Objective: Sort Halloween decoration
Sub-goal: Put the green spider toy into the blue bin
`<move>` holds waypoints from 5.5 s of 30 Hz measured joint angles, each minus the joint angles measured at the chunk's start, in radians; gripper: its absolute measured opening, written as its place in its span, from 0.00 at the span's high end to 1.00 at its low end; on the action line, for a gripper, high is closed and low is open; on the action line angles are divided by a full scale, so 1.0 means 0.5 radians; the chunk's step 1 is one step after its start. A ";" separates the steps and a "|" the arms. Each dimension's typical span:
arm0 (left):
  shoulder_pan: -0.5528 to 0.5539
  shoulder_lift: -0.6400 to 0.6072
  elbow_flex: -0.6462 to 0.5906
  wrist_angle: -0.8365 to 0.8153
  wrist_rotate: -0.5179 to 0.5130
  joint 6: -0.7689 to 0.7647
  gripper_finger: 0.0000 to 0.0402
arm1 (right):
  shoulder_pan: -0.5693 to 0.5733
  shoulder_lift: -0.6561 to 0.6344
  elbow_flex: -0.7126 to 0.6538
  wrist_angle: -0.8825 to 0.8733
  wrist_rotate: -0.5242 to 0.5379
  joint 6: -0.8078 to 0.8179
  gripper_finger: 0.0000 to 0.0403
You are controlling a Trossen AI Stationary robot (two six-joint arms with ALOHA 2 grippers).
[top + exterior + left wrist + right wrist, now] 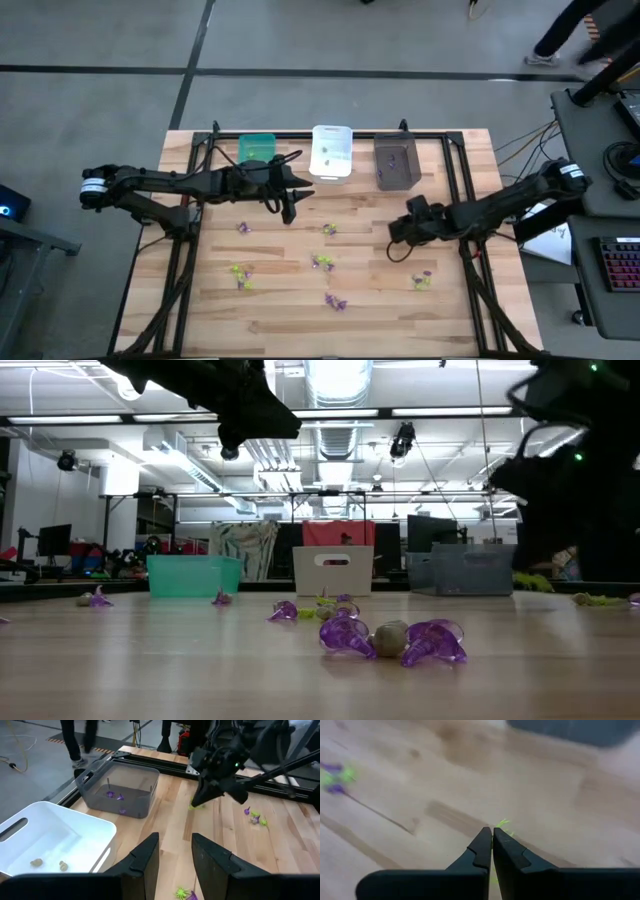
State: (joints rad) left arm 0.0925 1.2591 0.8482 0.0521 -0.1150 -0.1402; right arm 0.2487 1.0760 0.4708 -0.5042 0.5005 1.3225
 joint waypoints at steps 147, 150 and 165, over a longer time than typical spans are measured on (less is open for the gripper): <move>-0.150 1.353 0.722 1.062 1.089 -0.001 1.00 | 0.071 0.000 1.038 0.002 -0.652 -1.984 0.71; -0.150 1.353 0.728 1.054 1.089 0.000 1.00 | 0.071 0.016 1.051 0.000 -0.652 -1.984 0.71; -0.152 1.353 0.729 1.045 1.088 0.000 1.00 | 0.070 0.001 1.052 0.010 -0.650 -1.985 0.95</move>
State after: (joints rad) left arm 0.0166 1.9354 1.2129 0.5747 0.4290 -0.1402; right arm 0.2836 1.0763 0.9970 -0.4992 0.1753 0.3302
